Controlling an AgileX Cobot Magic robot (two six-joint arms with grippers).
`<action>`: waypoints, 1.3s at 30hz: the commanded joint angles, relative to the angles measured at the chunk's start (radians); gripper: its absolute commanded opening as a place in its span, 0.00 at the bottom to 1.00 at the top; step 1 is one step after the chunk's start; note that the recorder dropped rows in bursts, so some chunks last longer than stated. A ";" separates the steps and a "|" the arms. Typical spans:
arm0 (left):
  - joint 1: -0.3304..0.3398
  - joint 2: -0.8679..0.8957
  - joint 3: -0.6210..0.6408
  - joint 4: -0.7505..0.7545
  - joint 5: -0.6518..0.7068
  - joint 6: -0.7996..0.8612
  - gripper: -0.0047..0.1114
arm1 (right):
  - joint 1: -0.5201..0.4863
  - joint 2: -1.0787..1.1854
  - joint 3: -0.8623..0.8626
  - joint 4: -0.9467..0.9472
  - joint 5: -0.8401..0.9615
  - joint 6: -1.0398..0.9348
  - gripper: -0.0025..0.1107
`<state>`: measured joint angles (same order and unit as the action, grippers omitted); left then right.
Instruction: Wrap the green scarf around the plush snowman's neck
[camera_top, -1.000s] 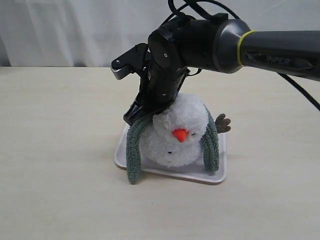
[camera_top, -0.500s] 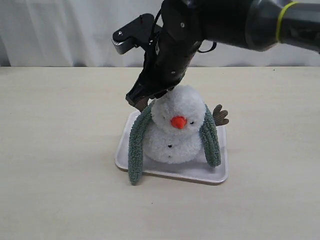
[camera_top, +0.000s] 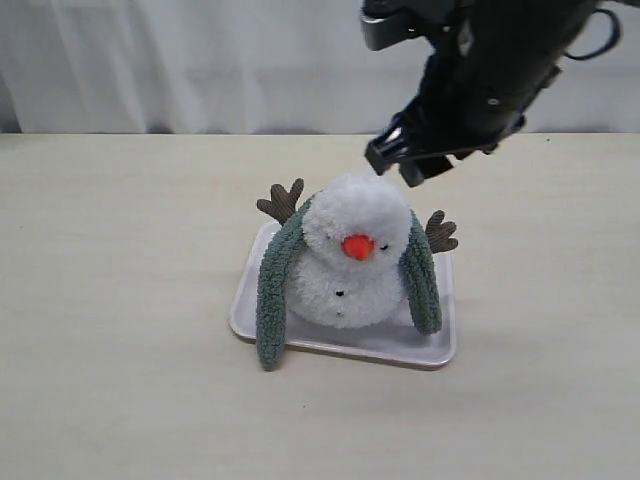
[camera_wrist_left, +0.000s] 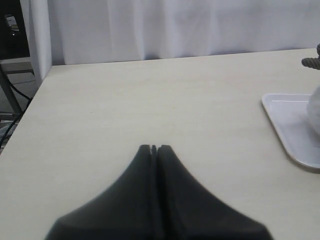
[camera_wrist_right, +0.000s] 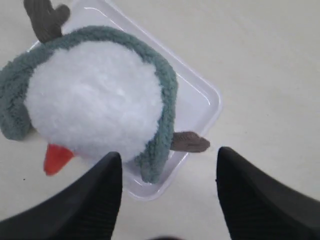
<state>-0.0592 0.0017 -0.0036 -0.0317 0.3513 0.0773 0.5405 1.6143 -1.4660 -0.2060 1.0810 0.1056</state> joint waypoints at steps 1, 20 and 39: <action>-0.003 -0.002 0.004 0.001 -0.009 -0.002 0.04 | -0.040 -0.178 0.243 0.107 -0.183 -0.106 0.50; -0.003 -0.002 0.004 0.001 -0.009 -0.002 0.04 | -0.040 -0.042 0.676 0.143 -0.768 -0.127 0.50; -0.003 -0.002 0.004 0.001 -0.013 -0.002 0.04 | -0.130 0.126 0.676 0.139 -0.893 -0.122 0.42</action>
<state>-0.0592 0.0017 -0.0036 -0.0317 0.3513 0.0773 0.4125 1.7232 -0.7932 -0.0615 0.2101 -0.0144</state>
